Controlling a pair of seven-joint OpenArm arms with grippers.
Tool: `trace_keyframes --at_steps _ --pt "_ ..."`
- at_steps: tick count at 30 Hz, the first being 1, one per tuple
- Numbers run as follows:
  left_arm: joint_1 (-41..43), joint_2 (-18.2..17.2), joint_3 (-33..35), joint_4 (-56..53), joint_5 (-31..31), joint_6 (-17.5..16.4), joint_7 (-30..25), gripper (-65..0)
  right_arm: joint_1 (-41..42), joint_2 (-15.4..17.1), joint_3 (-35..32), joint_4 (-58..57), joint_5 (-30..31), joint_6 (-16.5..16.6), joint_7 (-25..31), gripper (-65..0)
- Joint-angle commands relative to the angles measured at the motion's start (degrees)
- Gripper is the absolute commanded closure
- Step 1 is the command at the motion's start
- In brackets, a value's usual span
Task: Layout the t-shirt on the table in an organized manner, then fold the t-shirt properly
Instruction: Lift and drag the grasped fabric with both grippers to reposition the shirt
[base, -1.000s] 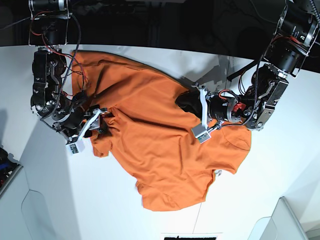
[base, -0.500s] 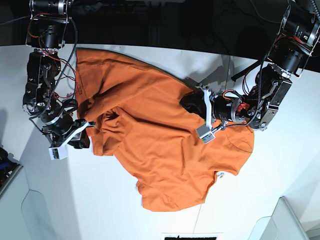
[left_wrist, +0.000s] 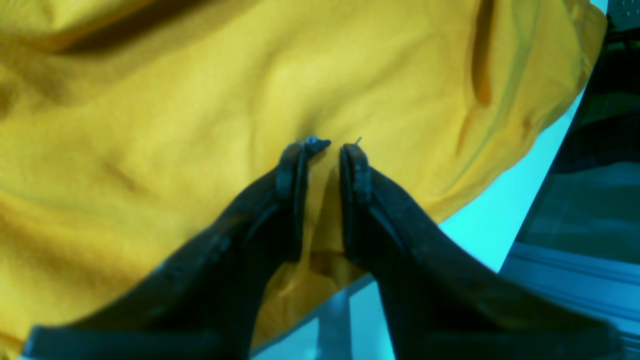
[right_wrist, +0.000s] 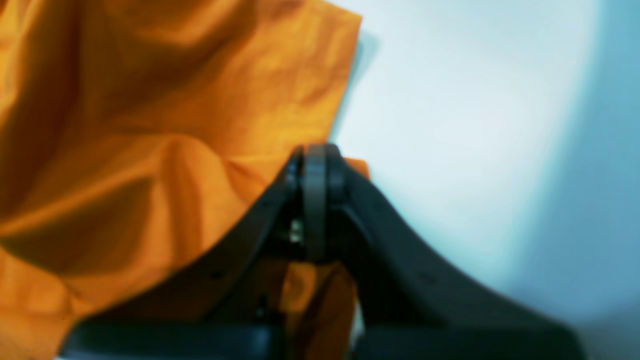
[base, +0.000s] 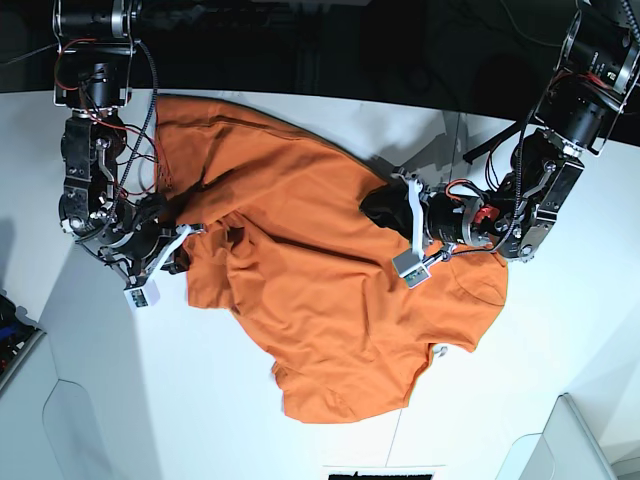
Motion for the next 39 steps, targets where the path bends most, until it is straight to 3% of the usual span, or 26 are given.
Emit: trace_keyframes --at_steps 1,5,9,13,18,21,24,29,35,39 --pt "-0.9 -0.9 -0.3 0.5 1.4 0.0 0.5 -15.5 -1.0 1.7 0.6 1.6 -0.2 -0.6 -1.6 0.0" --pt "-0.9 -1.6 -0.3 0.5 1.3 0.0 0.5 -15.5 -7.8 4.3 2.0 8.7 1.8 -0.7 -1.7 0.0" --pt "-0.9 -2.1 -0.3 0.5 0.7 0.0 1.0 -15.5 -14.8 4.4 5.1 17.2 3.0 -1.5 -1.7 0.0" --pt "-1.7 -2.1 -0.3 1.8 -6.0 0.0 4.5 -15.5 -17.8 4.3 9.0 24.8 7.7 -1.5 -1.1 0.0" --pt "-2.2 -4.2 -0.3 10.2 -7.0 0.0 4.7 -15.5 -16.3 2.3 12.3 32.7 10.8 -1.5 -0.3 0.0" --pt "-2.0 -5.0 -0.3 15.3 -7.9 0.0 5.0 -15.5 -12.5 -0.7 12.1 32.8 11.8 -1.5 -0.3 0.0" --pt "-0.6 -4.0 -0.3 18.3 -8.4 0.0 5.2 -15.5 -7.5 -4.7 10.3 29.5 11.4 -1.5 2.0 0.0" --pt "5.4 2.3 -0.3 18.6 -7.1 0.0 5.1 -15.5 5.0 -9.4 2.4 13.5 4.2 0.1 5.1 0.0" --pt "11.7 8.8 -0.3 16.9 -2.7 0.0 3.3 -15.5 18.7 -10.1 -10.8 -7.7 -3.0 1.8 5.2 0.0" --pt "12.2 9.7 -0.3 12.8 1.2 0.0 2.4 -15.5 22.3 -9.3 -16.8 -16.7 -8.6 1.7 5.2 0.0"
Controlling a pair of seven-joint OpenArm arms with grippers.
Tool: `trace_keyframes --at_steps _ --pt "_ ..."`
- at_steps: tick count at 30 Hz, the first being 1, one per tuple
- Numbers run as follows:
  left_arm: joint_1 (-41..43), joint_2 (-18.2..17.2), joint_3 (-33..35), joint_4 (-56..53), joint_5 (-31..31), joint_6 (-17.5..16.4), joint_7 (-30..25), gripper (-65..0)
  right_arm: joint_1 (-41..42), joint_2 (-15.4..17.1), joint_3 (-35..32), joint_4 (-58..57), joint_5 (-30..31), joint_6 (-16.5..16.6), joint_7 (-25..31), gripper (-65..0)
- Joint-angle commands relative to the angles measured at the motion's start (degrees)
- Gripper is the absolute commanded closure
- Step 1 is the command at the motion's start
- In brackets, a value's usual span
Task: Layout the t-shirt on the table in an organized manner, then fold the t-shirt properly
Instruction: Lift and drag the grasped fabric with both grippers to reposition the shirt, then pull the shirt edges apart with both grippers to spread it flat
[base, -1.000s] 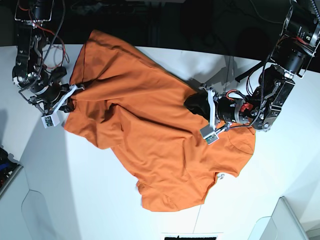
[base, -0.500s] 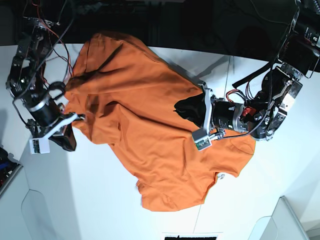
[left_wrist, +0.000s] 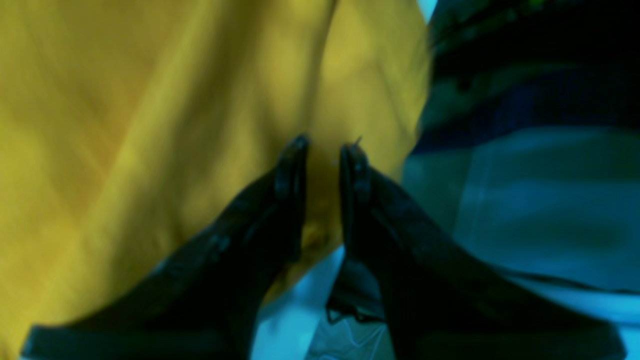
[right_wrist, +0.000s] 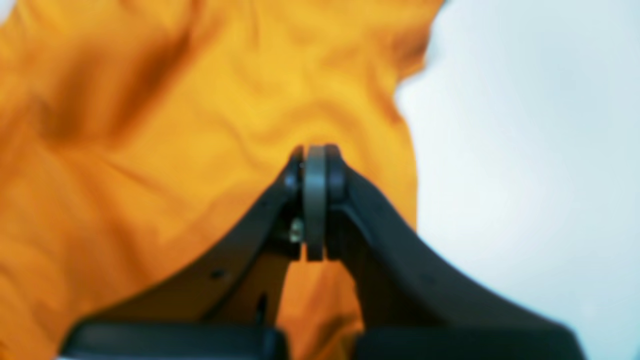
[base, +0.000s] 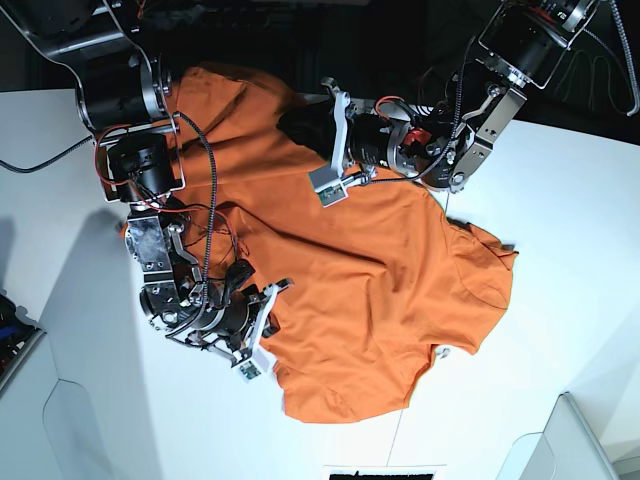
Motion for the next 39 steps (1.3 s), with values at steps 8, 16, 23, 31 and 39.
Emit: trace_keyframes --at_steps 8,16,23,31,39 --pt "-3.0 -3.4 -8.5 -7.5 3.6 -0.3 -0.7 -15.5 0.5 8.0 -1.9 -0.3 5.2 -0.2 -1.3 0.0" --pt "-14.4 -6.8 -9.4 -21.6 4.3 -0.3 -2.4 -15.5 -4.3 13.8 -1.9 5.1 18.9 1.8 -11.3 0.0" --pt "-26.5 -6.8 -9.3 -31.3 9.3 -0.3 -6.3 -15.5 -22.4 15.2 1.2 27.3 20.8 1.3 -12.1 0.0" --pt "-33.1 -7.6 -9.3 -30.9 -2.4 -0.3 2.6 -15.6 -27.9 11.1 9.7 40.4 20.8 -0.2 -9.8 0.0" --pt "-29.9 -16.2 -9.3 -15.4 -17.6 -0.3 10.9 -15.5 -18.3 4.4 14.0 36.3 13.9 -0.2 -4.0 0.0"
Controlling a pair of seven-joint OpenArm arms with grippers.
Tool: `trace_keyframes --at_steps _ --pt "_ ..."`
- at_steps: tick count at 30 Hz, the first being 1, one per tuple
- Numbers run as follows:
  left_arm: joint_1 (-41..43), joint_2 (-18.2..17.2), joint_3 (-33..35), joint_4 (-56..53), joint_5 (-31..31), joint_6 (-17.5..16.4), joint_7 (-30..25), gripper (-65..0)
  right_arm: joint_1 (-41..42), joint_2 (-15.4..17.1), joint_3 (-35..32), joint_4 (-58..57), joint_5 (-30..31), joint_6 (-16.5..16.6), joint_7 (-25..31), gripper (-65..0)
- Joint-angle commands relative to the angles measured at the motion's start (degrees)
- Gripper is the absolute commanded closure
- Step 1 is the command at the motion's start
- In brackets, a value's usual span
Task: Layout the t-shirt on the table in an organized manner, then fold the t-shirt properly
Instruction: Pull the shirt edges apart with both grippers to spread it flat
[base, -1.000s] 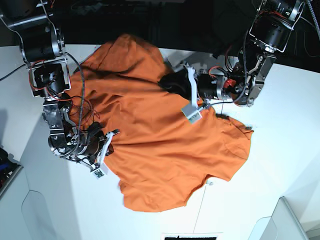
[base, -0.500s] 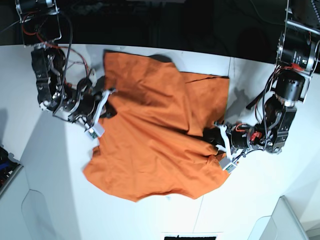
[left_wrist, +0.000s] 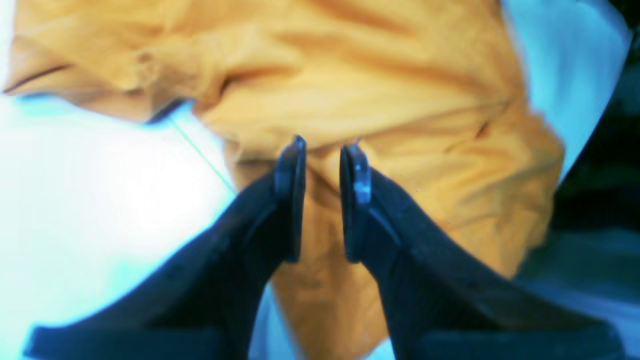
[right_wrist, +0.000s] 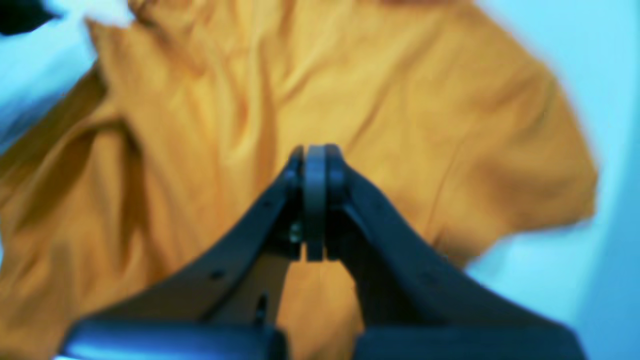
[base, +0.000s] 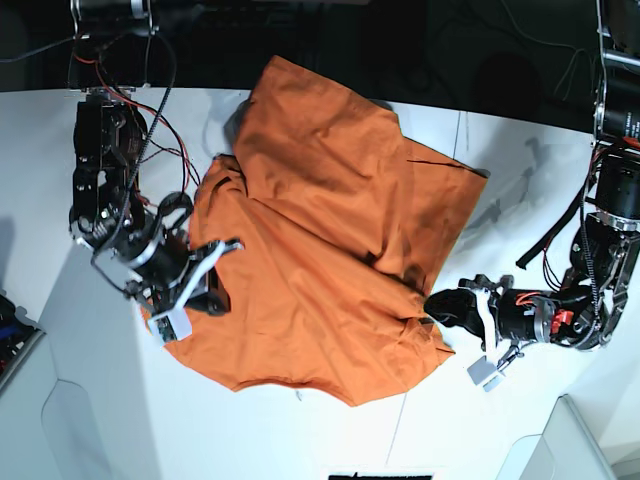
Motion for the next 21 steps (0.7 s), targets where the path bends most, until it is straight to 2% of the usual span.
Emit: trace_keyframes --at_steps 1,4,9,11,13,16,18,21 --pt "-0.6 -1.0 -0.4 3.8 -1.7 -0.6 -0.9 -15.5 3.2 0.2 0.2 -1.4 -0.7 0.0 2.8 0.0" --pt "4.5 -2.2 -0.4 12.3 -1.7 -0.6 -0.8 -15.5 9.1 0.2 0.1 -11.2 -3.0 0.0 6.4 0.0" --pt "16.6 -2.3 -0.4 18.1 0.8 -0.6 -1.7 -15.5 16.6 0.2 -0.3 -27.7 -4.5 0.2 6.7 0.0" --pt "20.3 -2.2 -0.4 17.0 8.1 -0.6 -6.3 -15.5 18.5 0.2 -0.3 -33.2 -7.7 0.3 7.0 0.0" --pt "22.0 -2.3 -0.4 14.1 17.9 -0.6 -13.5 -15.6 19.5 0.9 -0.3 -37.6 -10.5 0.4 7.8 0.0" --pt "21.1 -2.3 -0.5 8.5 25.2 -0.6 -19.8 -15.5 19.2 3.6 -0.3 -40.0 -11.0 0.9 8.4 0.0" --pt "19.6 -2.3 -0.5 5.2 25.8 -0.6 -19.9 -15.6 18.2 6.3 -0.3 -39.8 -9.4 1.8 8.3 0.0" --pt "17.9 -2.9 -0.5 2.0 25.9 -0.6 -20.0 -15.5 15.6 10.1 -0.3 -38.6 -3.8 3.2 7.5 0.0"
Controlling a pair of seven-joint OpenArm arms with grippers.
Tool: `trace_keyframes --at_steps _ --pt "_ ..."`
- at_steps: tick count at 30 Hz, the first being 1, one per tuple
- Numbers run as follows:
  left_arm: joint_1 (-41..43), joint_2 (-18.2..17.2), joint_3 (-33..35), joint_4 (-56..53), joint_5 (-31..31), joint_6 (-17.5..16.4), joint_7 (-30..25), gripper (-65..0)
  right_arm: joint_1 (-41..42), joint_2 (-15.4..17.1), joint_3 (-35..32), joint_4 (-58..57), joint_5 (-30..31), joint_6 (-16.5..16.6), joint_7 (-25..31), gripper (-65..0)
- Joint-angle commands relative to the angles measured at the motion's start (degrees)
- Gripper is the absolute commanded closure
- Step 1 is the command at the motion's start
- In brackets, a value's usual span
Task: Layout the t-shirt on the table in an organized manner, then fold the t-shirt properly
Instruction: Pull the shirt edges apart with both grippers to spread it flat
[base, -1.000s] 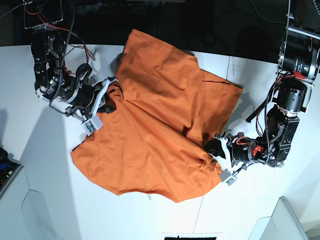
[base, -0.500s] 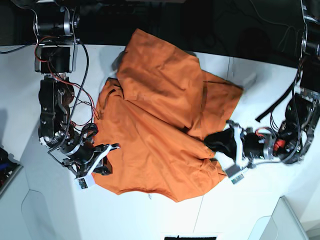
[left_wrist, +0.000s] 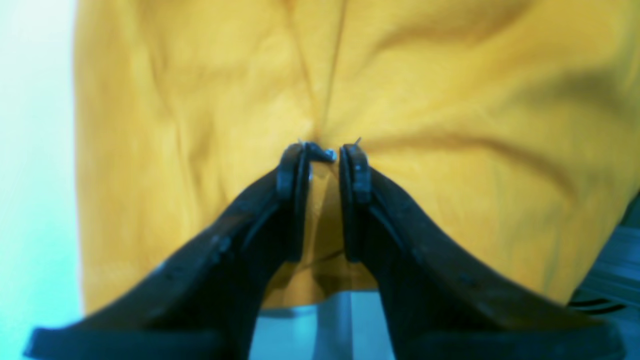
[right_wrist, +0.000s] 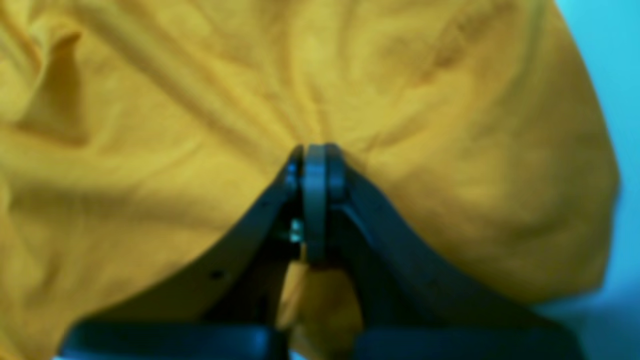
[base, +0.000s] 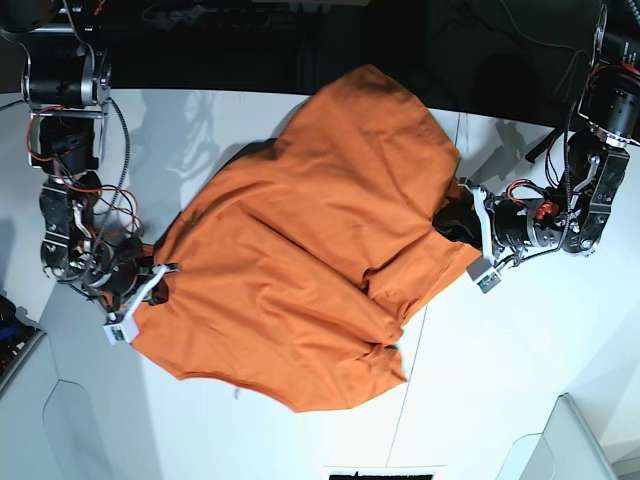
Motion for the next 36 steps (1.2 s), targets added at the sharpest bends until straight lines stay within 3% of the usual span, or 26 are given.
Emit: trace_keyframes --at_steps 1,7,13,20,31,36 --pt "-1.2 -1.2 -0.2 -0.7 3.2 1.1 1.4 -15.5 -0.1 1.4 0.1 1.7 1.3 0.4 -1.6 0.0" --pt "-5.5 -0.9 -0.2 -1.6 9.7 1.1 -2.2 -15.5 -10.7 4.8 0.4 13.6 8.3 0.5 -6.9 0.0" --pt "-11.3 0.0 -0.2 -1.6 11.1 1.1 -1.7 -15.6 -23.9 5.0 4.7 28.5 9.4 0.3 -7.4 0.0" --pt "-12.4 0.2 -0.2 -4.3 12.6 1.1 -2.8 -15.5 -35.8 4.8 12.1 39.3 11.8 0.1 -7.5 0.0" --pt "-12.5 1.4 -0.2 -6.6 12.9 1.1 -4.6 -15.5 -36.0 4.7 18.8 44.5 18.8 0.1 -7.4 0.0" --pt "-12.6 3.2 -0.2 -12.1 17.2 1.1 -8.3 -15.5 -34.8 3.3 18.8 43.6 14.6 0.1 -7.8 0.0"
